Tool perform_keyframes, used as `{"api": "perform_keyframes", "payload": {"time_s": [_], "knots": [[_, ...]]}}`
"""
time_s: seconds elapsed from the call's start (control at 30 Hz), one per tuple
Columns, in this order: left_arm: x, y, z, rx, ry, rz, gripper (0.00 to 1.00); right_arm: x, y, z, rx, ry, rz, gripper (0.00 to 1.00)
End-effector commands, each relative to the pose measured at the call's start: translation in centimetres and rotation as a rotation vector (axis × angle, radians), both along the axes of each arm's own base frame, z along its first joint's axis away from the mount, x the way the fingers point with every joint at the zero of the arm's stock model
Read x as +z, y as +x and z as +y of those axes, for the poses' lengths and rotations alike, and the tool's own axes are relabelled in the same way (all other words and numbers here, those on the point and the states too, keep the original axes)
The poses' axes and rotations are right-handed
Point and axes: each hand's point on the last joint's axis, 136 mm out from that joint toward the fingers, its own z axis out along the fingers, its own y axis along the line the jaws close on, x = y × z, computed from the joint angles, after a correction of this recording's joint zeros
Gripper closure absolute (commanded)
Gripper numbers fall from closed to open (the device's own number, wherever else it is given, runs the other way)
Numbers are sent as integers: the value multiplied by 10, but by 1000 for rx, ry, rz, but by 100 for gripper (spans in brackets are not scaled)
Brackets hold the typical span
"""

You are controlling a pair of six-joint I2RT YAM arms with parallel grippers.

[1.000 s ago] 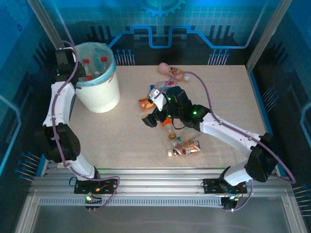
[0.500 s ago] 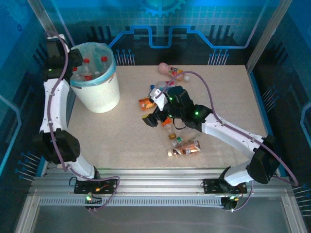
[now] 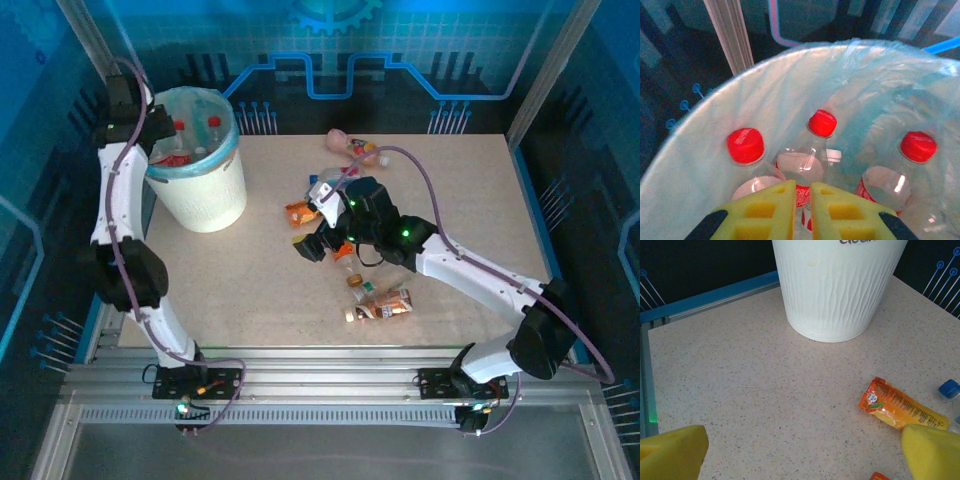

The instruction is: Put the plastic bottles in the bin

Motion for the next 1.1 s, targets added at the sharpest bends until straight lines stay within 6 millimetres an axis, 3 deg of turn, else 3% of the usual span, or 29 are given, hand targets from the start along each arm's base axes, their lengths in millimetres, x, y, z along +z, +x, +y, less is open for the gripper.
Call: {"api": "perform_keyframes", "payload": {"time_s": [0.0,0.13,0.23,0.33,0.53,0.67,0.83,0.93,1.07], "knots": [[6,-3,-4,-26,-39,26,83,-4,-2,4,16,-13,34,0],[-1,-1,1,-9,-32,55,81,-5,0,6,16,-26,39,0],[9,-4,-8,-24,-72,19,81,-9,7,1,-25,-47,34,0],[47,-12,-21,-52,-75,-80,81,-24,30,-18,-156,-118,65,0],[149,-55,-59,-120,45,-344,77,-52,60,-64,-356,-207,181,0],[176,-85,-105,-225,95,-443,70,-65,66,-93,-447,-253,227,0],[172,-120,-175,-388,115,-514,67,-81,56,-145,-617,-239,346,0],[143,-133,-238,-551,80,-538,65,-98,41,-166,-663,-183,444,0],[78,-146,-319,-757,36,-434,55,-110,27,-163,-633,-145,488,0]]}}
